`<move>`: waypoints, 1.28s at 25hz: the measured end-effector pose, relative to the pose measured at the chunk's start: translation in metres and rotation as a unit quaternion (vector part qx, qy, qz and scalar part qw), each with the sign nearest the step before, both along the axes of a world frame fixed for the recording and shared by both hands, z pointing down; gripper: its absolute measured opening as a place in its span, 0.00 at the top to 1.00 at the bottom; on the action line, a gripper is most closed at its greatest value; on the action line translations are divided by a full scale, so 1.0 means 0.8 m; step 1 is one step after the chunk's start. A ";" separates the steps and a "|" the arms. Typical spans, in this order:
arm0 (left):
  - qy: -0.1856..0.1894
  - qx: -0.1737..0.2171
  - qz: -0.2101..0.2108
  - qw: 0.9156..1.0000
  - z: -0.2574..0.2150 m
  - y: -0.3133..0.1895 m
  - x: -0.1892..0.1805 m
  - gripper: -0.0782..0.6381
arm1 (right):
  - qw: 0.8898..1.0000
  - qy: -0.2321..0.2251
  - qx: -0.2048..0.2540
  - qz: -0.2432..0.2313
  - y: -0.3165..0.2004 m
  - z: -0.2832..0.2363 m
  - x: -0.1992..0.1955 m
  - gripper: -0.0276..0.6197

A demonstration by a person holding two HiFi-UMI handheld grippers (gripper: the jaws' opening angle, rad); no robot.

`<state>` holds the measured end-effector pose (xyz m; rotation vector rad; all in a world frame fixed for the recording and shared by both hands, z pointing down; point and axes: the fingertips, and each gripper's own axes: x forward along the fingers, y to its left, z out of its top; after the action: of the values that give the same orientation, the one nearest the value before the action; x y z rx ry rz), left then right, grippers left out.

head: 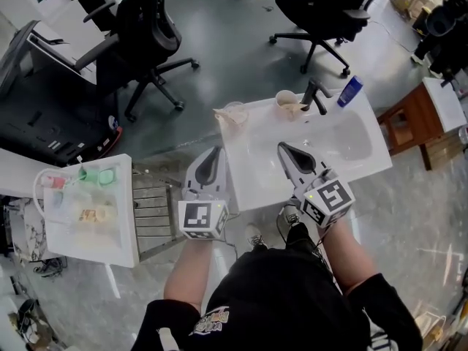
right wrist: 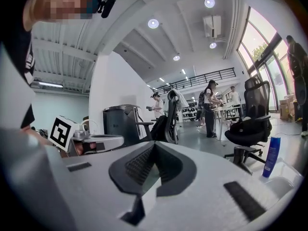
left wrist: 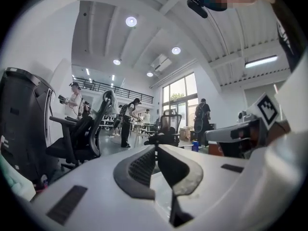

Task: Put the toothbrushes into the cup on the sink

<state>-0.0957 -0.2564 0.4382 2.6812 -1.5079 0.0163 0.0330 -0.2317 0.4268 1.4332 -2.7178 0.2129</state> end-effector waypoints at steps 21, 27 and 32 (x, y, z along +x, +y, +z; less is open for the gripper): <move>-0.007 -0.018 0.105 0.994 -0.034 0.244 0.099 0.88 | 0.999 0.003 0.026 0.029 0.209 -0.041 0.061 0.95; -0.028 -0.009 0.093 0.995 -0.041 0.334 0.094 0.88 | 1.000 -0.011 0.023 0.013 0.288 -0.038 0.048 0.95; -0.033 0.004 0.080 0.996 -0.057 0.375 0.068 0.88 | 1.000 -0.021 0.016 -0.006 0.322 -0.031 0.015 0.95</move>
<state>-0.0410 0.0435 0.3928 2.8265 -1.3079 0.1067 0.0453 0.0259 0.4022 1.4377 -2.7755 0.2014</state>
